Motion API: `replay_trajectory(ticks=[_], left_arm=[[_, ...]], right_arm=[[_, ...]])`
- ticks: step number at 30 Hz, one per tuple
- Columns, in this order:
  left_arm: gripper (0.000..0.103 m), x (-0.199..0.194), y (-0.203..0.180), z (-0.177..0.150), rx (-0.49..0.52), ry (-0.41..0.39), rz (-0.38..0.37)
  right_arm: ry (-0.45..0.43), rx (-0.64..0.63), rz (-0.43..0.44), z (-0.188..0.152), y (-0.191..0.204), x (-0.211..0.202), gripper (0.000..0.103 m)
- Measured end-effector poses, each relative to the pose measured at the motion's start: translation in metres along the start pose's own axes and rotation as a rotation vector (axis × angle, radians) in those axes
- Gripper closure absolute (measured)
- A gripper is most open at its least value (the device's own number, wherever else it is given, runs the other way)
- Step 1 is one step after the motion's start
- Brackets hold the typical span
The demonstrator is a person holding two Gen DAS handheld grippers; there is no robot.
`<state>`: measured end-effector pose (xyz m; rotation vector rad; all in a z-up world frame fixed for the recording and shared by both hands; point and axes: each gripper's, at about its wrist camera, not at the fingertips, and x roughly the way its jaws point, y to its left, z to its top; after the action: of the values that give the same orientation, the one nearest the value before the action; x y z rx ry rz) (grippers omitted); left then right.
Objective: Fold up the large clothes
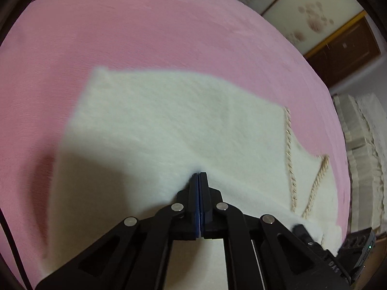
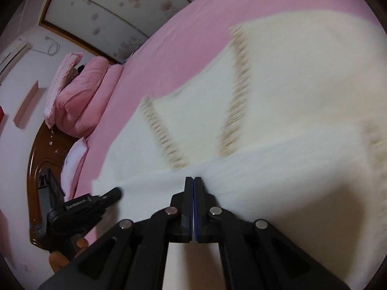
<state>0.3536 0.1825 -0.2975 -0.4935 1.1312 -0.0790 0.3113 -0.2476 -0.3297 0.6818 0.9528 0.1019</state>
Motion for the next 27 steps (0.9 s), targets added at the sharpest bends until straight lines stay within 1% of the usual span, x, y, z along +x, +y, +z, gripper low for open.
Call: replay_trajectory(ticks=[1,2,3,4,5,7,10,11,12,13,14,15,16,18,19,21,22,24,25,26,27], left_arm=[[0.102,-0.002,0.002,0.002,0.015,-0.019,0.030],[0.102,-0.007,0.006,0.006,0.047,-0.048,0.083],[0.102,-0.009,0.008,0.009,0.078,-0.069,0.120],[0.102,-0.009,0.011,0.012,0.106,-0.076,0.139],[0.102,-0.009,0.016,0.015,0.118,-0.065,0.130],[0.102,-0.010,0.020,0.019,0.110,-0.044,0.095],[0.102,-0.023,0.039,0.033,0.024,0.020,0.053],[0.102,-0.027,0.042,0.035,-0.014,0.049,0.046],[0.102,-0.032,0.041,0.035,-0.032,0.062,0.034],[0.098,-0.039,0.035,0.031,-0.030,0.075,0.002],[0.091,-0.042,0.027,0.021,-0.016,0.088,-0.023],[0.088,-0.043,0.017,0.012,0.004,0.110,-0.049],[0.087,-0.039,0.004,0.001,0.020,0.127,-0.069],[0.087,-0.040,-0.015,-0.024,0.060,0.184,-0.126],[0.087,-0.040,-0.021,-0.034,0.072,0.205,-0.139],[0.087,-0.037,-0.028,-0.055,0.090,0.240,-0.126],[0.087,-0.036,-0.028,-0.061,0.094,0.245,-0.111],[0.087,-0.035,-0.023,-0.071,0.094,0.248,-0.092],[0.091,-0.039,-0.018,-0.072,0.093,0.251,-0.089],[0.101,-0.042,-0.010,-0.073,0.092,0.255,-0.056],[0.102,-0.043,-0.006,-0.072,0.096,0.251,-0.009]], right_arm=[[-0.031,0.009,-0.062,0.004,-0.013,-0.011,0.103],[-0.064,0.019,-0.102,0.007,-0.025,-0.019,0.103],[-0.094,0.039,-0.126,0.010,-0.038,-0.029,0.103],[-0.117,0.053,-0.157,0.012,-0.048,-0.038,0.103],[-0.140,0.057,-0.197,0.012,-0.055,-0.047,0.103],[-0.155,0.049,-0.231,0.013,-0.056,-0.054,0.103],[-0.167,0.037,-0.344,0.009,-0.031,-0.058,0.103],[-0.163,0.028,-0.335,0.006,-0.018,-0.058,0.103],[-0.148,0.022,-0.260,-0.002,-0.012,-0.059,0.103],[-0.119,0.026,-0.154,-0.008,-0.001,-0.056,0.103],[-0.084,0.042,-0.056,-0.017,0.012,-0.050,0.103],[-0.038,0.065,0.026,-0.030,0.024,-0.042,0.103],[0.019,0.091,0.096,-0.044,0.035,-0.030,0.103],[0.119,0.121,0.182,-0.067,0.052,-0.007,0.103],[0.149,0.126,0.191,-0.077,0.059,0.003,0.103],[0.209,0.132,0.173,-0.092,0.063,0.017,0.103],[0.231,0.133,0.166,-0.097,0.061,0.019,0.103],[0.250,0.102,0.159,-0.105,0.052,0.010,0.103],[0.257,0.070,0.144,-0.104,0.048,0.005,0.103],[0.255,0.034,0.120,-0.102,0.044,-0.002,0.103],[0.242,0.002,0.080,-0.097,0.035,-0.012,0.103]])
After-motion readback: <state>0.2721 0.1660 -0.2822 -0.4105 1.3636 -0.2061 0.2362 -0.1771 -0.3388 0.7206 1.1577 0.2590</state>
